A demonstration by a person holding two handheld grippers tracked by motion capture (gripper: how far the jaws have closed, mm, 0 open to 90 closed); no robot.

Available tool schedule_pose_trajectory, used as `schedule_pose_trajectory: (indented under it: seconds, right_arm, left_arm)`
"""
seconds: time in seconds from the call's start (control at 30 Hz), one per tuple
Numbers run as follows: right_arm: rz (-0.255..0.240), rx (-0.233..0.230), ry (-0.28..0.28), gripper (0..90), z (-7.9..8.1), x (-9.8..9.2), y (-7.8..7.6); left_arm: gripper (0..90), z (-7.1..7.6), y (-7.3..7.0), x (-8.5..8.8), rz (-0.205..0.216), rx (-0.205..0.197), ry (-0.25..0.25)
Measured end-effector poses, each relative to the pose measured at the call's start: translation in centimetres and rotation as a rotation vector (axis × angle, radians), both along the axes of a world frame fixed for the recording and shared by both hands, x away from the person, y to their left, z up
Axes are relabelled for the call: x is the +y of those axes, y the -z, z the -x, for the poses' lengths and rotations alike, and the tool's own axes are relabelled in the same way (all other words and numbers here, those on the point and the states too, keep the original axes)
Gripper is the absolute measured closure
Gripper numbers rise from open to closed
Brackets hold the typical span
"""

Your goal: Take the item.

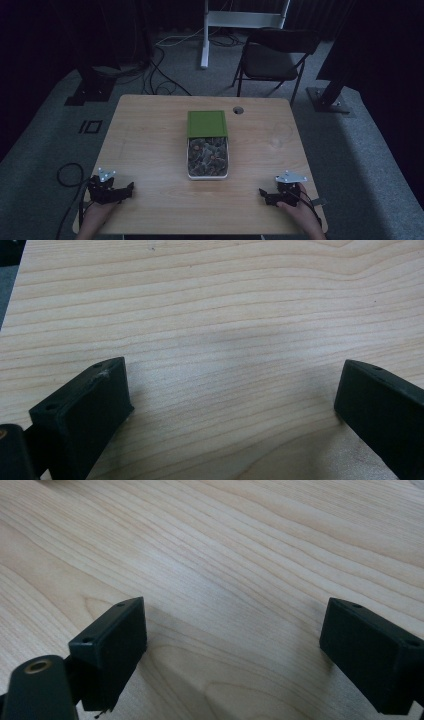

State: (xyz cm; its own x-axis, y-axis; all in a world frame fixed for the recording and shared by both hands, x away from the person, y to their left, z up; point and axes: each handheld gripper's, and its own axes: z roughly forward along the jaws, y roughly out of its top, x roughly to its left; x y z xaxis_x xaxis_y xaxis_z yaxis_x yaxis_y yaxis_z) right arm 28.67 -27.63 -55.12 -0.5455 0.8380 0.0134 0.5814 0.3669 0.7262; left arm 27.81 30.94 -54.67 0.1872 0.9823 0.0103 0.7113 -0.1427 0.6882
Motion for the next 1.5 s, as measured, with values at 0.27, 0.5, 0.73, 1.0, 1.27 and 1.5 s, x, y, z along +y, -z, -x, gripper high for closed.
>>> schedule_pose_trajectory:
  seconds: [0.27, 0.5, 0.73, 1.0, 1.27, 1.5]
  right_arm:
    - [-0.011, 0.003, -0.001, 11.2, 0.0, -0.1, 0.0]
    - [0.007, 0.001, -0.011, 10.6, 0.1, 0.1, 0.0]
    - [0.007, 0.000, -0.013, 10.7, 0.1, 0.1, 0.0]
    - [-0.005, 0.001, -0.010, 11.1, 0.1, 0.0, 0.0]
    - [-0.029, -0.015, 0.006, 11.1, 0.3, -0.6, -0.4]
    - [-0.044, -0.055, 0.022, 11.1, 0.7, -1.0, -1.8]
  left_arm:
    - [2.0, 0.0, 0.0, 0.0, -0.002, 0.002, 0.001]
    - [2.0, 0.0, 0.0, 0.0, -0.001, 0.000, -0.005]
    - [1.9, 0.0, 0.0, 0.0, -0.002, 0.000, -0.001]
    - [2.0, 0.0, 0.0, 0.1, -0.002, 0.000, -0.001]
    - [1.9, 0.0, 0.0, 0.1, -0.001, 0.000, -0.001]
    - [1.9, 0.0, 0.0, 0.1, -0.002, 0.000, 0.000]
